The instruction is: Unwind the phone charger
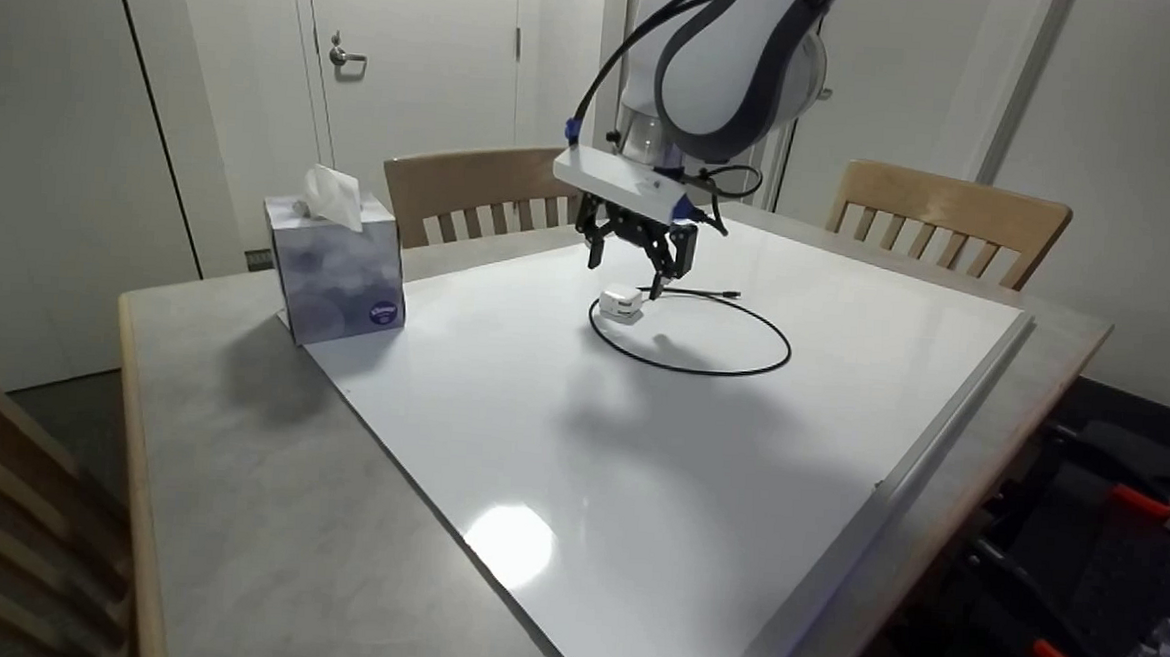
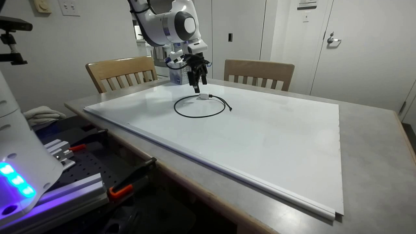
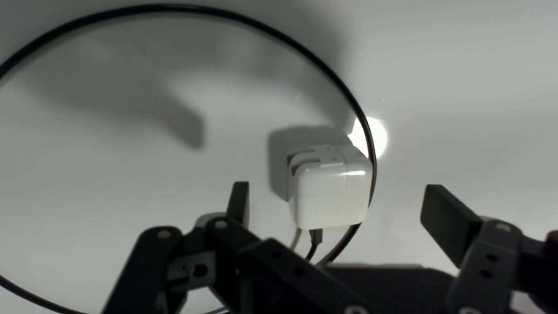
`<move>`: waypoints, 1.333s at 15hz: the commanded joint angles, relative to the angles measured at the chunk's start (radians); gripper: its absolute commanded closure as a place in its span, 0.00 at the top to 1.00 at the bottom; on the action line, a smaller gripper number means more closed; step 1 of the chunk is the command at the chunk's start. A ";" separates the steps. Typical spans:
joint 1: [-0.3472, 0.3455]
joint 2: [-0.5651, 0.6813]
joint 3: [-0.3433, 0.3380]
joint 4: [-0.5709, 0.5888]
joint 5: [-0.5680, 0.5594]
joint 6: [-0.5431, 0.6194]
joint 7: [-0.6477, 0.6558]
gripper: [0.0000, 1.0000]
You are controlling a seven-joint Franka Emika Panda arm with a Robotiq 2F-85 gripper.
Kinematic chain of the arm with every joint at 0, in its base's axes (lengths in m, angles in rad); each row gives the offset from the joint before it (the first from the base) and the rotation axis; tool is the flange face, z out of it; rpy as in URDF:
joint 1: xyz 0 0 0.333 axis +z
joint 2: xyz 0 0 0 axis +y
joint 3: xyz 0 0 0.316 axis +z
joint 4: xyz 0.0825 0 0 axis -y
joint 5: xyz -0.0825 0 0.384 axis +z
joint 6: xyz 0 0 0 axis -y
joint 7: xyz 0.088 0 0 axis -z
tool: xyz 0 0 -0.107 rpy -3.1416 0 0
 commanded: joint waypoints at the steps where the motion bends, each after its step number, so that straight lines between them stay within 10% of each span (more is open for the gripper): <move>1: -0.027 -0.019 0.021 -0.032 0.059 0.021 -0.089 1.00; 20: -0.021 0.015 -0.006 -0.043 0.206 0.054 -0.177 1.00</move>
